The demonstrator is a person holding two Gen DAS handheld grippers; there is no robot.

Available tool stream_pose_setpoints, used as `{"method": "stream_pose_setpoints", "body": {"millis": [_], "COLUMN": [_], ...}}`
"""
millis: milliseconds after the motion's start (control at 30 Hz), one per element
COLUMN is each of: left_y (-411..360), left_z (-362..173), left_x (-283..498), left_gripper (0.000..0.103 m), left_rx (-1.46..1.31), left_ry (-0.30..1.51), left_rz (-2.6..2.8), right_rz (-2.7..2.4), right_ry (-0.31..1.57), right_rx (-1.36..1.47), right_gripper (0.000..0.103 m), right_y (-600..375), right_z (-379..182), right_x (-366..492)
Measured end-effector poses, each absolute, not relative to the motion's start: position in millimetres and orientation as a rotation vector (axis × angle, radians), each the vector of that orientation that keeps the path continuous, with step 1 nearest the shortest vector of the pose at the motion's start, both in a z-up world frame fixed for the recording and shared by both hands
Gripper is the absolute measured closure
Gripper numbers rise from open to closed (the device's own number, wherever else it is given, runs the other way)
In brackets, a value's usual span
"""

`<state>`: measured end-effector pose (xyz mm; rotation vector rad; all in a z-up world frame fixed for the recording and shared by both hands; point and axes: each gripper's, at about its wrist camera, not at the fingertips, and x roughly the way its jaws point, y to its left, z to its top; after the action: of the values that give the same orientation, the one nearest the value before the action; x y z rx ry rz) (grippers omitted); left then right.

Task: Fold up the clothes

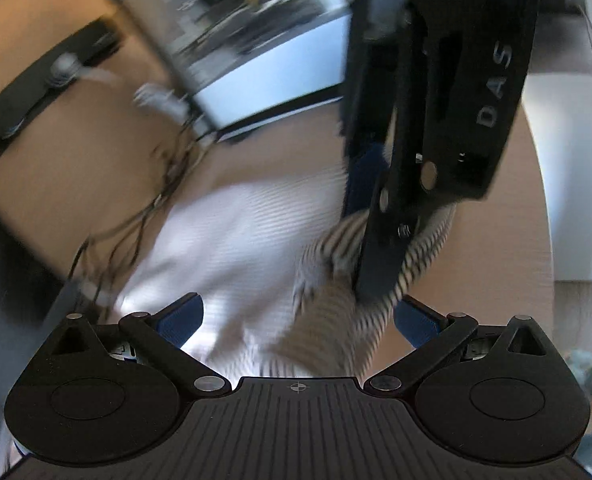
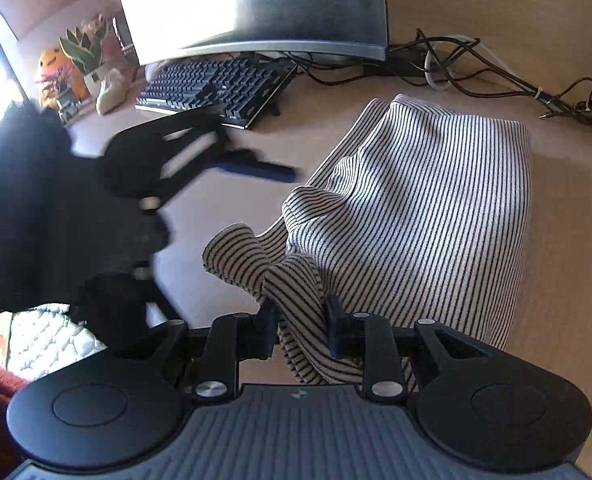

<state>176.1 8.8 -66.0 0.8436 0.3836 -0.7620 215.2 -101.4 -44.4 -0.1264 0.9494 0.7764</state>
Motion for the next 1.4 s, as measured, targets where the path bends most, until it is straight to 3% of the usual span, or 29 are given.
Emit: {"method": "stream_pose_setpoints", "body": {"millis": [67,100,167,233,333,433,567,800,967,1033,1067,1100,1200,1400], "left_y": [4.7,3.3,1.7,1.7,4.0,15.2,32.1,64.5,62.9,61.9,62.0,61.6,58.0,51.2], "left_z": [-70.8,-73.2,-76.7,-76.2,-65.2,-49.6,-30.0,-13.5,-17.6,-19.0,-18.8,-18.5,-17.1,1.4], "left_x": [176.9,174.7,170.2,166.9,170.8,186.0,207.2,231.8,227.4,226.0,224.3,221.1,203.0,157.5], "left_gripper": [0.0,0.0,0.014,0.049,0.063,0.066,0.067,0.067,0.067,0.067,0.067,0.067,0.067,0.062], "left_rx": [0.881,0.899,0.916,0.885,0.747,0.568,0.358,0.035,0.089,0.104,0.112,0.123,0.158,0.126], "left_ry": [0.348,0.33,0.305,0.332,0.411,0.503,0.615,0.72,0.734,0.742,0.744,0.747,0.768,0.827], "left_rz": [-0.805,-0.825,-0.865,-0.905,-0.901,-0.868,-0.798,-0.71,-0.724,-0.732,-0.734,-0.743,-0.8,-1.064], "right_rz": [0.774,0.762,0.682,0.583,0.467,0.474,0.557,0.618,0.6,0.659,0.698,0.737,0.83,1.071], "right_ry": [0.951,0.933,0.881,0.83,0.754,0.676,0.557,0.3,0.153,0.166,0.183,0.201,0.275,0.603], "right_rx": [-0.106,-0.089,-0.121,-0.186,-0.349,-0.456,-0.617,-0.925,-0.969,-0.966,-0.981,-0.995,-1.02,-0.835], "right_gripper": [0.068,0.06,0.049,0.048,0.047,0.045,0.03,0.029,0.029,0.036,0.055,0.065,0.072,0.073], "right_y": [-110.6,-121.9,-146.4,-170.6,-194.1,-198.2,-182.1,-154.4,-137.8,-133.1,-131.4,-129.7,-129.3,-150.2], "right_z": [-35.1,-25.5,-10.3,1.7,2.4,-7.0,-36.8,-94.1,-104.2,-101.0,-99.8,-98.6,-90.9,-38.2], "right_x": [213.6,207.6,195.2,181.4,158.4,144.5,132.1,134.3,165.7,175.4,175.4,175.5,162.0,126.6]}}
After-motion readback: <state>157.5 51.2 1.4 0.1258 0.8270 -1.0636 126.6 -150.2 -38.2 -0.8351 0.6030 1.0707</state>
